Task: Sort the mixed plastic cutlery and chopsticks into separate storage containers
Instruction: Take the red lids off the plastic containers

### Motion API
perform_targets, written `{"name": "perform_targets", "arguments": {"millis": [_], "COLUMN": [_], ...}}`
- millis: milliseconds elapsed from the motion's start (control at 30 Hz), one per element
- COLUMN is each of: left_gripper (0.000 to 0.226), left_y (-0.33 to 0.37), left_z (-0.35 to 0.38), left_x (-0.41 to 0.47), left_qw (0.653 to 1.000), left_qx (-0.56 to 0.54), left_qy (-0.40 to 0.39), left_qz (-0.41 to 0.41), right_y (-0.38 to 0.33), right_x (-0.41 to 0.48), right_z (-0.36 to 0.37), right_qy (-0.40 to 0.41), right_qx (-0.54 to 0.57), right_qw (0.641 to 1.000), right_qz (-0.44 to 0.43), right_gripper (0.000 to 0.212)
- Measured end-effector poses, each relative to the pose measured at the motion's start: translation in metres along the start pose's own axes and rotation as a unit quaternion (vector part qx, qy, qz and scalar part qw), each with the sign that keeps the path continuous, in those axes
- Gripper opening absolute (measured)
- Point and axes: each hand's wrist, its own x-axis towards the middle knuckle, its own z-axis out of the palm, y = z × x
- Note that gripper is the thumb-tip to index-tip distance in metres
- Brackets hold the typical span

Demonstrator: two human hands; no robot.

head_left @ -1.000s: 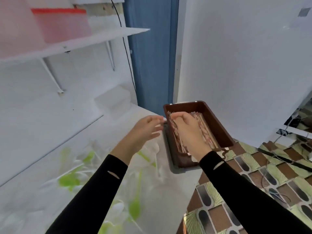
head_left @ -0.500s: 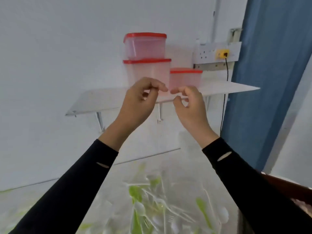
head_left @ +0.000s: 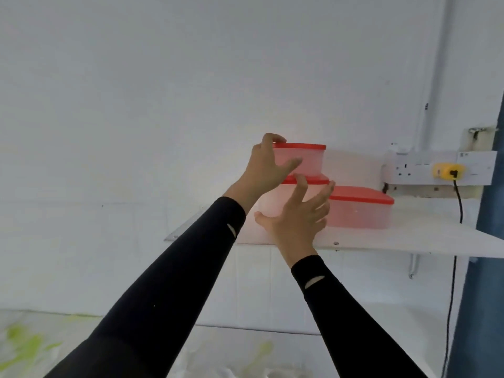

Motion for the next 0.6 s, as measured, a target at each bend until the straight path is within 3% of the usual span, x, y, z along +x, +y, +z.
{"name": "perform_targets", "arguments": {"millis": [100, 267, 467, 600], "left_gripper": [0.037, 0.031, 0.030, 0.031], "left_y": [0.002, 0.012, 0.000, -0.029], "left_z": [-0.002, -0.037, -0.103, -0.149], "left_x": [-0.011, -0.054, -0.142, -0.206], "left_qw": [0.995, 0.983, 0.969, 0.964], "left_qx": [-0.006, -0.023, -0.092, -0.019], "left_qy": [0.088, 0.140, 0.207, 0.247], "left_qz": [0.050, 0.117, 0.096, 0.100], "right_y": [0.007, 0.013, -0.015, -0.037], "right_x": [0.002, -0.027, -0.098, -0.164], "right_z": [-0.005, -0.021, -0.029, -0.015], "right_qy": [0.005, 0.077, 0.119, 0.109], "right_qx": [0.054, 0.127, 0.178, 0.196], "right_qw": [0.998, 0.977, 0.935, 0.914], "right_qz": [-0.028, -0.154, -0.284, -0.339], "right_gripper": [0.110, 0.107, 0.094, 0.085]}}
